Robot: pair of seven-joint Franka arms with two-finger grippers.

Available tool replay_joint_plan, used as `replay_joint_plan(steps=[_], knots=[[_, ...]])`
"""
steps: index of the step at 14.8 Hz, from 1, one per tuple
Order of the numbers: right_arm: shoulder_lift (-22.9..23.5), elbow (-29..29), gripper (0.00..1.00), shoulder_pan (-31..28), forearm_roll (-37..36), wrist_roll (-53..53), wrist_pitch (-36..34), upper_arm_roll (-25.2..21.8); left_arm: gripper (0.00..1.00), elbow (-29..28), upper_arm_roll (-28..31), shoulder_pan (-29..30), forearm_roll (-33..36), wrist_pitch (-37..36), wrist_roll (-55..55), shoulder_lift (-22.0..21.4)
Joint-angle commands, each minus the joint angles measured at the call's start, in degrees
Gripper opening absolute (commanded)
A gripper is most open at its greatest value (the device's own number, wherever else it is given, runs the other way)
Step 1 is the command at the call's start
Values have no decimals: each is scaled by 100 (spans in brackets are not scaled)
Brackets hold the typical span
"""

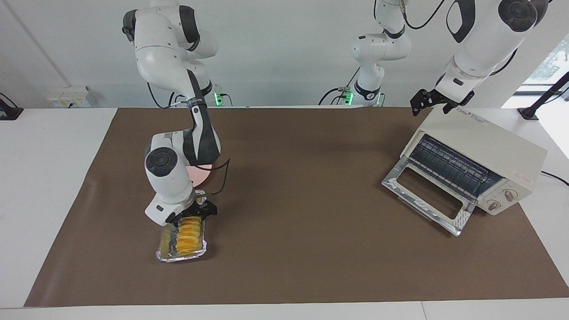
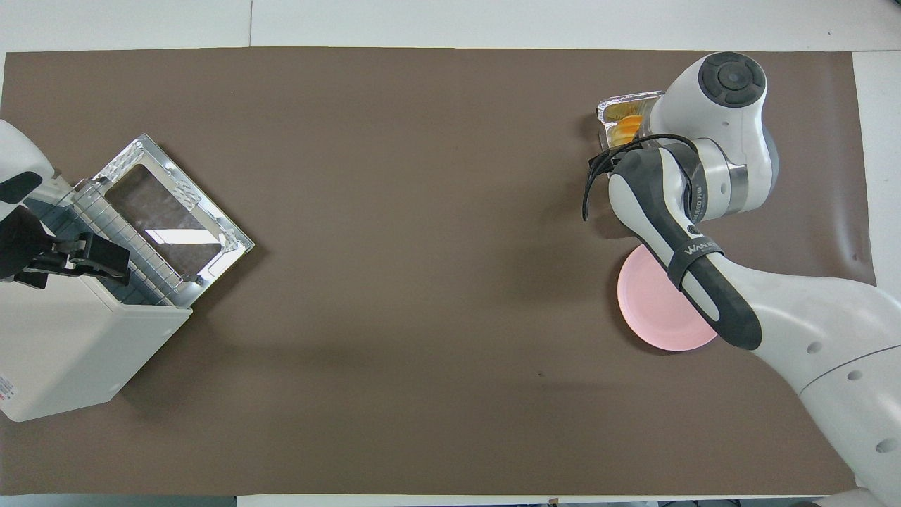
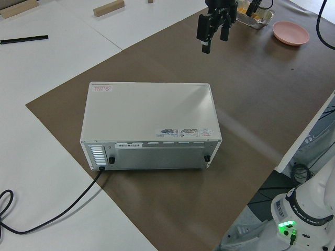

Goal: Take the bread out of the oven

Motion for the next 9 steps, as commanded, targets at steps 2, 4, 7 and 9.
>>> replay_joint_plan(steps=[2,4,7,9], knots=[[-140,14,100,-70,-168,105,-216,27,100,-54,6,11,8,56,-14,-95],[-96,244,100,-87,-151,105,-481,35,100,-54,15,11,8,56,-14,-95],[-96,235,100,-105,-177,105,-420,35,100,-54,6,11,8,56,-14,-95],[-96,227,100,-131,-186,96,-412,27,100,-54,15,11,8,56,-14,-95]])
